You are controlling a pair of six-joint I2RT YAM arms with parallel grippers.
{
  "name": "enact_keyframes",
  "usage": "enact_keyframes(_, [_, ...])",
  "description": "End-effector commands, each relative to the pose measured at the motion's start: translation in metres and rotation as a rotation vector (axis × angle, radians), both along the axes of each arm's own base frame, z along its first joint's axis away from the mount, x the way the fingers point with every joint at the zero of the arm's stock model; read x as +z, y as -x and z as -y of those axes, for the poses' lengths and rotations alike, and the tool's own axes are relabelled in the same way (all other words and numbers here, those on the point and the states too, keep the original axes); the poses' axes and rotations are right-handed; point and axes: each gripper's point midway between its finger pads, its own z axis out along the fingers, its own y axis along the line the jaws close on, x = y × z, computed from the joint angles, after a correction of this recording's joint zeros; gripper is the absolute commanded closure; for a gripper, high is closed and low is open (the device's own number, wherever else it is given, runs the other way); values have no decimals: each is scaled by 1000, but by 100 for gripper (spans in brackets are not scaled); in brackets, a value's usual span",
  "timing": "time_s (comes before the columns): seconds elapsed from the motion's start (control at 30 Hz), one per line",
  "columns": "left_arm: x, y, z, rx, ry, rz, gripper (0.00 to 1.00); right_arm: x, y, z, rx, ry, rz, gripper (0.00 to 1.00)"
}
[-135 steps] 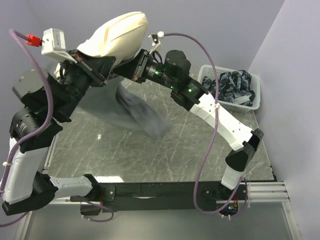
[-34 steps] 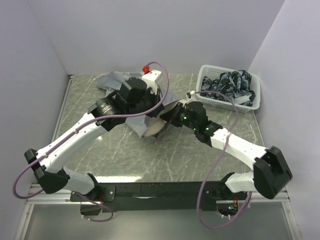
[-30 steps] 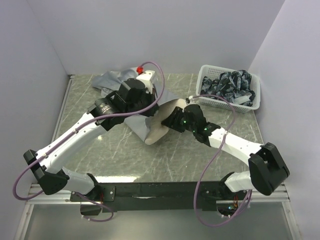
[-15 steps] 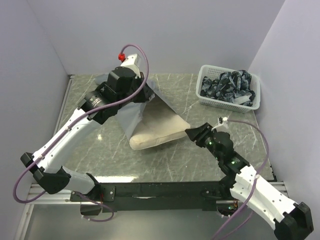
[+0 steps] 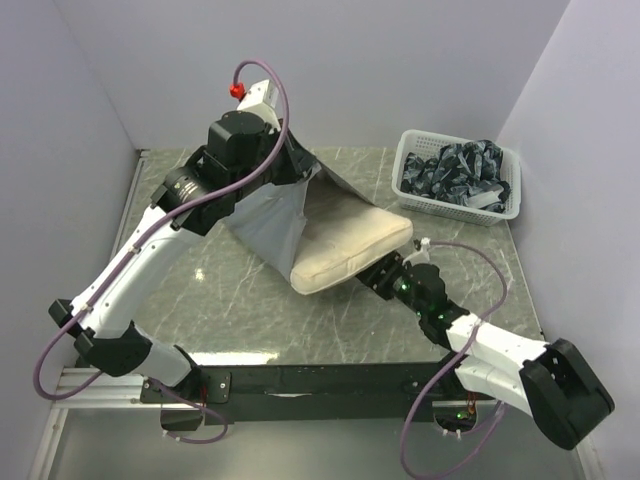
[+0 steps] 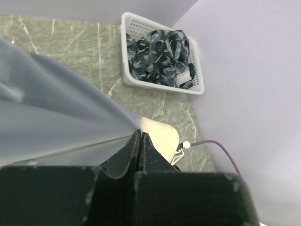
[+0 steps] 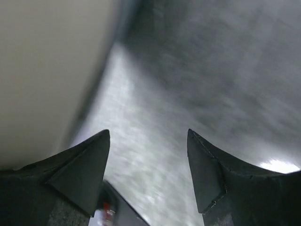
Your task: Put the pillow into the pillowcase
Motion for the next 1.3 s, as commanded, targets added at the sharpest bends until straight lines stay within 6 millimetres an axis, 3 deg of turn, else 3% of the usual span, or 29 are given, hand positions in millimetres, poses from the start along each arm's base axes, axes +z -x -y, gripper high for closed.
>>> enact_keyframes(0.0, [84,12,6,-49,202,157,99,80,-31,-18,-26,-172,201,26])
enact_keyframes(0.3, [92,14,12,-80,209,163,99,108,-35,-10,-92,-233,245,22])
enact_keyframes(0.73, [96,21,22,-125,231,156,99,153,-60,-29,-91,-348,286,23])
enact_keyframes(1.03, [97,23,18,-115,216,157,99,177,-61,-22,-125,-367,337,23])
enact_keyframes(1.27, [94,23,16,-107,210,152,99,179,-56,-17,-131,-371,347,23])
